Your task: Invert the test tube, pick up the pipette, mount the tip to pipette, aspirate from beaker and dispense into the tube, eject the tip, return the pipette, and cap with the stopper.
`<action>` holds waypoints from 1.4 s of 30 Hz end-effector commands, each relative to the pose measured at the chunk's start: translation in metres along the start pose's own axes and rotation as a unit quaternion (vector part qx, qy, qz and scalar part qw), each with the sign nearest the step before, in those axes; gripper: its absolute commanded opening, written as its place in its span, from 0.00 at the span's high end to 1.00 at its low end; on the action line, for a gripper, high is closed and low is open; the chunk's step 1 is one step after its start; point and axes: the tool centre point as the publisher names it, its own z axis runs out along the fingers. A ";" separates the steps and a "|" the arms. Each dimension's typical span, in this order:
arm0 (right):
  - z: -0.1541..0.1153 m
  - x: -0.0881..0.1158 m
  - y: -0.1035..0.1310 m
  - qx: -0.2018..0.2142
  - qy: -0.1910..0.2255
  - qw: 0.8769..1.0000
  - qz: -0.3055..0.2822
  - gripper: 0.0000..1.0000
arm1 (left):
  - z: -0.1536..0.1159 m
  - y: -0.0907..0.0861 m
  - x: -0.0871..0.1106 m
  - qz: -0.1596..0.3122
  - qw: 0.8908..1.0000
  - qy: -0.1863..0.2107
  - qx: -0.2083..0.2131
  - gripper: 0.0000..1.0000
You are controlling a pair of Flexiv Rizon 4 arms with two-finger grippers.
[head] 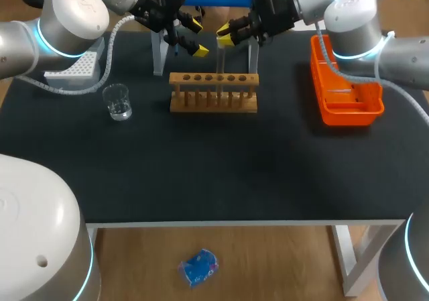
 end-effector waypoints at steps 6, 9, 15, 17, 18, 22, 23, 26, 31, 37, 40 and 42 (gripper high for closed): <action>0.003 0.000 -0.008 0.003 0.003 1.000 0.003 1.00 | -0.001 -0.001 -0.001 -0.001 1.000 0.002 -0.002 0.00; 0.004 0.001 -0.010 0.003 0.004 1.000 0.005 1.00 | -0.001 -0.001 -0.001 -0.001 1.000 0.002 -0.002 0.00; 0.006 0.002 -0.012 0.004 0.006 1.000 0.009 1.00 | -0.001 -0.001 -0.001 -0.001 1.000 0.002 -0.002 0.00; 0.006 0.002 -0.014 0.004 0.006 1.000 0.011 1.00 | -0.001 -0.001 -0.001 -0.001 1.000 0.002 -0.002 0.00; 0.006 0.002 -0.014 0.004 0.006 1.000 0.011 1.00 | -0.001 -0.001 -0.001 -0.001 1.000 0.002 -0.002 0.00; 0.006 0.002 -0.014 0.004 0.006 1.000 0.013 1.00 | -0.001 -0.001 -0.001 -0.001 1.000 0.002 -0.002 0.00; 0.005 0.002 -0.014 0.004 0.005 1.000 0.012 1.00 | -0.001 -0.001 -0.001 -0.001 1.000 0.002 -0.002 0.00; 0.003 0.002 -0.011 0.003 0.004 1.000 0.011 0.95 | -0.001 -0.001 -0.001 -0.001 1.000 0.002 -0.002 0.00; 0.001 0.003 -0.009 0.000 0.000 1.000 0.009 0.00 | -0.001 -0.001 -0.001 -0.001 1.000 0.002 -0.002 0.00; 0.000 0.007 -0.008 -0.002 -0.002 1.000 0.010 0.00 | -0.001 -0.001 -0.001 -0.001 1.000 0.002 -0.002 0.00; -0.004 0.008 -0.004 -0.005 -0.007 1.000 0.007 0.00 | -0.001 -0.001 -0.001 -0.001 1.000 0.002 -0.002 0.00; -0.006 0.008 0.000 -0.011 -0.011 1.000 0.003 0.00 | -0.001 -0.001 -0.001 -0.001 1.000 0.002 -0.002 0.00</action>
